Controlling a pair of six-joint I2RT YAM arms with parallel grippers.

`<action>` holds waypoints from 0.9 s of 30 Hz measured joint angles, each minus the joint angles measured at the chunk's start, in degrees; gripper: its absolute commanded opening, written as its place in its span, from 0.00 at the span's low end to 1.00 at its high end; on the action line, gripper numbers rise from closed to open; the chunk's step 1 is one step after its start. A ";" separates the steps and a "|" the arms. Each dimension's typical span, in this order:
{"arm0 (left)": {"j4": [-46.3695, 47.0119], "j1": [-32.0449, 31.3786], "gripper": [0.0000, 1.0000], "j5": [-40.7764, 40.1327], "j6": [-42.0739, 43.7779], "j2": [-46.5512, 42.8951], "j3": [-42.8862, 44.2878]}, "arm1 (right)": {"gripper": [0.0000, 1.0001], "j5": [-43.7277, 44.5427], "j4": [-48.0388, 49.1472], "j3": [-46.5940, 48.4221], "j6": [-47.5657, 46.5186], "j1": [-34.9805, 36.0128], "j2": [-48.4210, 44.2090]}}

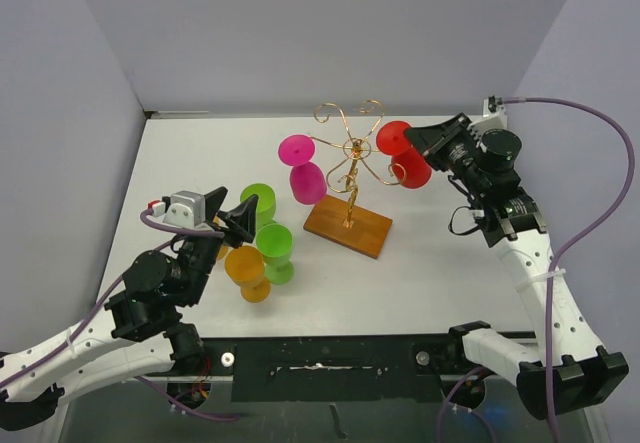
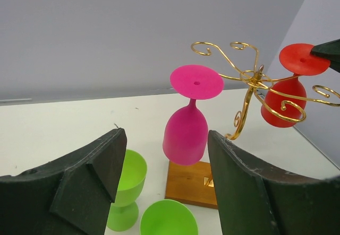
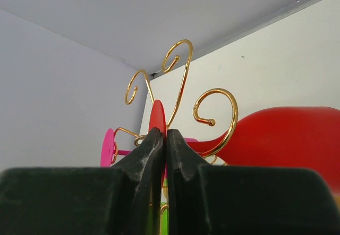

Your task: Place the wine glass upside down on the wine glass rack

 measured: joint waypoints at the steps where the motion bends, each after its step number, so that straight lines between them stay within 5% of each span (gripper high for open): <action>1: 0.00 0.00 0.61 -0.04 -0.02 0.00 0.00 | 0.00 0.44 -0.13 -0.02 0.00 0.00 -0.24; 27: -2.08 -0.63 0.62 -0.09 -0.42 1.25 0.04 | 0.00 12.44 -0.66 -1.81 1.99 -0.04 -2.78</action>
